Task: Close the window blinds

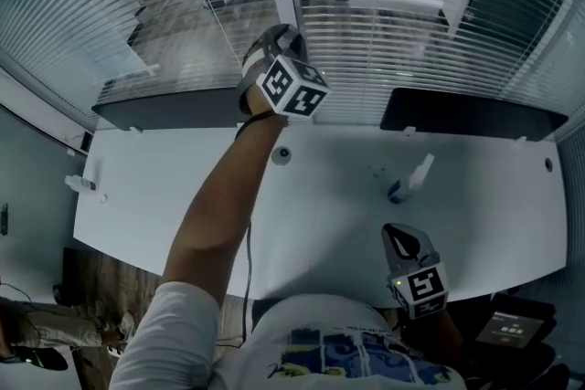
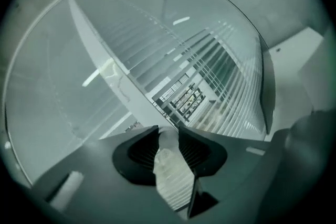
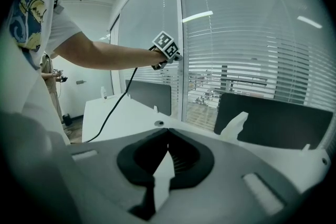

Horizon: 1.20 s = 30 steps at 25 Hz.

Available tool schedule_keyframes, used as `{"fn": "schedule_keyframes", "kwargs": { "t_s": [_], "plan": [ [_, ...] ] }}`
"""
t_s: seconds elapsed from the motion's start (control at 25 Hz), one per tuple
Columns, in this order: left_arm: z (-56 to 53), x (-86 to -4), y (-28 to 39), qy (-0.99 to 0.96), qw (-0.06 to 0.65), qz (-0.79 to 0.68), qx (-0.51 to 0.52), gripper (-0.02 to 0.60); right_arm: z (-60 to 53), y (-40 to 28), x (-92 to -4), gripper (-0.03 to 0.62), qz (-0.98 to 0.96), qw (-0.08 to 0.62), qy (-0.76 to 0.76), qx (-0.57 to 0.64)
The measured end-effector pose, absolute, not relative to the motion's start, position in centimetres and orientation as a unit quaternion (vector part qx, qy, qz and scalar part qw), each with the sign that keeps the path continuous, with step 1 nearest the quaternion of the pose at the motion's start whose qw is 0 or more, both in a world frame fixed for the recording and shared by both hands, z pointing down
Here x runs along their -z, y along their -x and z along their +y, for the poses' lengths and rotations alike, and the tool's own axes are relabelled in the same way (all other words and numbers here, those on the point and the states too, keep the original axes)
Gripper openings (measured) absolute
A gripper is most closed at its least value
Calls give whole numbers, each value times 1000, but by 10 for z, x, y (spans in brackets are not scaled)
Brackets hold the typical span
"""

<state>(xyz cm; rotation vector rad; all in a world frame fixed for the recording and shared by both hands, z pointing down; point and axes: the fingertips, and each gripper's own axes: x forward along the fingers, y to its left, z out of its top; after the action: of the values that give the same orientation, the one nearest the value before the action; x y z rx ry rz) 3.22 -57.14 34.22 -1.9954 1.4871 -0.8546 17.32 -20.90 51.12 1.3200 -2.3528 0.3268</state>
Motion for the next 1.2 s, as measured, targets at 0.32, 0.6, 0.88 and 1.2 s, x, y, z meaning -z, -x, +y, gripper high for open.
{"fn": "schedule_keyframes", "kwargs": {
  "t_s": [0.32, 0.6, 0.88, 1.2],
  "plan": [
    [-576, -338, -6, 800, -128, 587, 2, 127, -210, -174, -511, 3, -845, 215, -476, -115],
    [-577, -344, 0, 788, -260, 543, -126, 127, -208, -176, -517, 3, -845, 215, -475, -121],
    [-571, -335, -4, 799, -33, 594, 86, 175, -210, -176, -514, 3, -845, 207, -478, -118],
    [-568, -340, -28, 725, 266, 556, 306, 173, -210, -173, -514, 3, -846, 207, -476, -120]
  ]
}}
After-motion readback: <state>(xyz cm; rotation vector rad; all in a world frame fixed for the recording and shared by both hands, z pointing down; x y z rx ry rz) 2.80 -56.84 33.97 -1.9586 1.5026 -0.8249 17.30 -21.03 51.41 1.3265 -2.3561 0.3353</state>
